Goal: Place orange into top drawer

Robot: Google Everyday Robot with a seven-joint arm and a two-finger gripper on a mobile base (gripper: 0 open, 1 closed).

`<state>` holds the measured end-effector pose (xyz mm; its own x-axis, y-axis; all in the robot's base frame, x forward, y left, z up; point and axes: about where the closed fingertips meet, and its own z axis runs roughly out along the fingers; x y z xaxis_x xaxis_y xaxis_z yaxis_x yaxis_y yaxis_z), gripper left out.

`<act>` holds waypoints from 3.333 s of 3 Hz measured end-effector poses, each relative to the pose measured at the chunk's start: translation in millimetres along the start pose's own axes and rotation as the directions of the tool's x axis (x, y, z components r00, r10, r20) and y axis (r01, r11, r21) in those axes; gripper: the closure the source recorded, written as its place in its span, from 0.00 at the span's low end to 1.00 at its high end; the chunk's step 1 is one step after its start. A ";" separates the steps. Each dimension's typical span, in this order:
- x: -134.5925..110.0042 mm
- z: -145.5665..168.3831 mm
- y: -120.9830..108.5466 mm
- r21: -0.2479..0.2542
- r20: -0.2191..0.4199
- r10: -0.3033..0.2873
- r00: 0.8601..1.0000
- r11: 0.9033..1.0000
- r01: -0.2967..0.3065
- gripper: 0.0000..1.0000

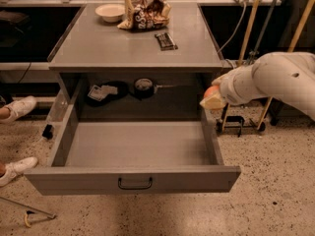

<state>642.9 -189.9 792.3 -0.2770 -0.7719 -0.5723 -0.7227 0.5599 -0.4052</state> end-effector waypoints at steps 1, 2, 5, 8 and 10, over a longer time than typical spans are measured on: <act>-0.4 -0.3 -0.1 0.000 0.000 -0.001 1.000 1.000 0.001 1.00; -18.3 26.5 46.4 -0.099 0.011 -0.121 0.993 0.988 0.122 1.00; -30.3 154.2 147.7 -0.452 0.032 -0.275 0.961 0.854 0.259 1.00; -30.2 154.2 147.7 -0.452 0.032 -0.274 0.961 0.854 0.259 0.35; -30.2 154.2 147.8 -0.452 0.032 -0.274 0.961 0.854 0.259 0.00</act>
Offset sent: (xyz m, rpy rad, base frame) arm -0.0385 0.1356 -0.0800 -0.1392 0.1113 0.4352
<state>642.1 -37.5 639.7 -0.0479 -0.8859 -0.4613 -0.9748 0.1423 -0.1720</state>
